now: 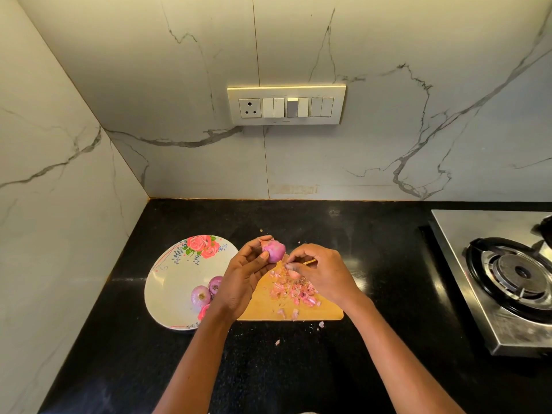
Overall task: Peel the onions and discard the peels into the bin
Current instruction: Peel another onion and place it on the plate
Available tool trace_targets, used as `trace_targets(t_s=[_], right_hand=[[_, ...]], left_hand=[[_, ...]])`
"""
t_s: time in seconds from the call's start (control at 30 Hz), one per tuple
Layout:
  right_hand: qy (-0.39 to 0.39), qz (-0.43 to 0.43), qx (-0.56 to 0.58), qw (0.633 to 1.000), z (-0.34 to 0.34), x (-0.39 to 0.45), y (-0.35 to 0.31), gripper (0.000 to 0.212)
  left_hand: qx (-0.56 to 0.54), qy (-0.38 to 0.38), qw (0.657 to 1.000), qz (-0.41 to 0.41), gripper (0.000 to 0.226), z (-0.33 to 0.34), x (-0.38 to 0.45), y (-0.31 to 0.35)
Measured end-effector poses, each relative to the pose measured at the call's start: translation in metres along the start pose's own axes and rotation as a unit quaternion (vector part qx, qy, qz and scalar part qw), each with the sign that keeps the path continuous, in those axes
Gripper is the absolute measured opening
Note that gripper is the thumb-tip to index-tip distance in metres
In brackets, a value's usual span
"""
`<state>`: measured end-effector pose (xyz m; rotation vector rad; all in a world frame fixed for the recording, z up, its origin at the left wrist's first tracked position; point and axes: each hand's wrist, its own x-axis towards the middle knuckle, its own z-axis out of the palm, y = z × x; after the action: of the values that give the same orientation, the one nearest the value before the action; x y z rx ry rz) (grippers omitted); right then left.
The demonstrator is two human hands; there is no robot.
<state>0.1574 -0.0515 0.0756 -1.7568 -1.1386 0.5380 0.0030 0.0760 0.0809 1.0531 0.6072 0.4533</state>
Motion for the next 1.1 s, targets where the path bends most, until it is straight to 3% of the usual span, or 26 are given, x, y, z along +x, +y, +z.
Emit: trace_targets(t_s=[0.3,0.43,0.53,0.73,1.1], right_hand=[[0.030,0.027,-0.038,0.999,-0.002,0.004,-0.001,0.014],[0.021,0.066,0.036,0.997,-0.003,0.005,-0.005,0.023],[0.017,0.045,0.078,0.996,0.001,0.004,-0.014,0.023],[0.045,0.024,0.085,0.995,0.007,0.004,-0.014,0.026],[0.081,-0.037,0.064,0.994,0.003,0.004,-0.008,0.018]], left_hand=[[-0.029,0.033,0.999,-0.004,0.054,0.000,0.002,0.003],[-0.008,0.027,1.000,-0.001,0.036,-0.002,0.002,0.002],[0.015,0.014,1.000,0.001,0.034,0.002,0.000,0.004],[0.096,-0.016,0.995,0.011,0.053,0.010,-0.003,0.008],[0.092,0.001,0.995,0.032,0.048,0.007,-0.001,0.008]])
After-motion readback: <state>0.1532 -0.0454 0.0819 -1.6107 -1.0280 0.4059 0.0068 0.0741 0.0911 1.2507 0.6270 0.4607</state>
